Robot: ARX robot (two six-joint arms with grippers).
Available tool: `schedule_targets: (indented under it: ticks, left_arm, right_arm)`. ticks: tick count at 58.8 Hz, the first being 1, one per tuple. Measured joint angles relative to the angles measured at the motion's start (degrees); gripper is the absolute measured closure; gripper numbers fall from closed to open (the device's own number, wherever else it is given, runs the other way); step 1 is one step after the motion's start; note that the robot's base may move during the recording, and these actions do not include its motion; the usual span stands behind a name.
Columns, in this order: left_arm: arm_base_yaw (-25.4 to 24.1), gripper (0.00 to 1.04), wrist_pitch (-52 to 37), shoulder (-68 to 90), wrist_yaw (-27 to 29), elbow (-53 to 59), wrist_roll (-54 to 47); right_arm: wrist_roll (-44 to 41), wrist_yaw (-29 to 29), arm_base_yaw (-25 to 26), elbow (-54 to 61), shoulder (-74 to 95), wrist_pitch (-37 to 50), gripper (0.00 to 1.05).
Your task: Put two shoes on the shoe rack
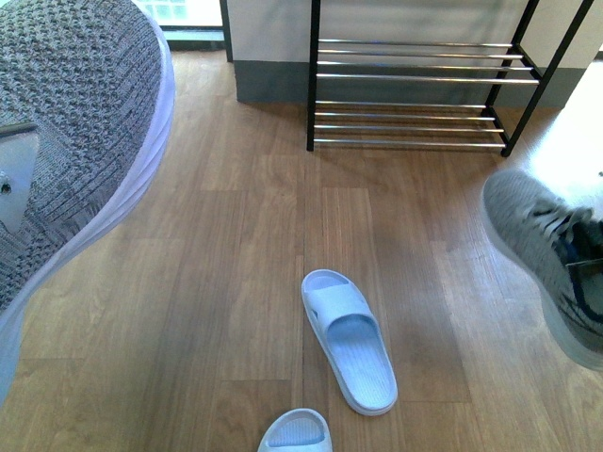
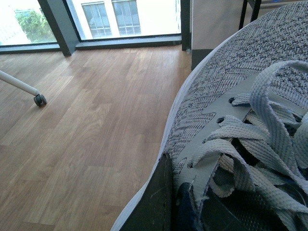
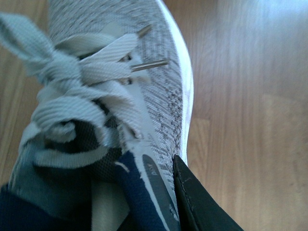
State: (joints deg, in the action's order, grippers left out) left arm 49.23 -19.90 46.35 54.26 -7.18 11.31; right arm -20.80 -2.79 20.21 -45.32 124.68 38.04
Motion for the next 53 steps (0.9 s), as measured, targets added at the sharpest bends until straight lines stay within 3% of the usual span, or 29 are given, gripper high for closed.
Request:
schedule_targets:
  ticks: [14,36,53]
  left_arm:
    - [0.0,1.03,0.0,0.0,0.0,0.0,0.0]
    - [0.0,1.03,0.0,0.0,0.0,0.0,0.0]
    - [0.0,1.03,0.0,0.0,0.0,0.0,0.0]
  right_arm:
    - [-3.1,-2.2,1.1,15.8,-33.9,-5.1,1.03]
    - [-3.1,-3.3,-3.0,27.3,-82.4,-27.8,1.03]
    - [-3.0,-3.1,-3.0,27.3,-83.8,-28.0,1.03]
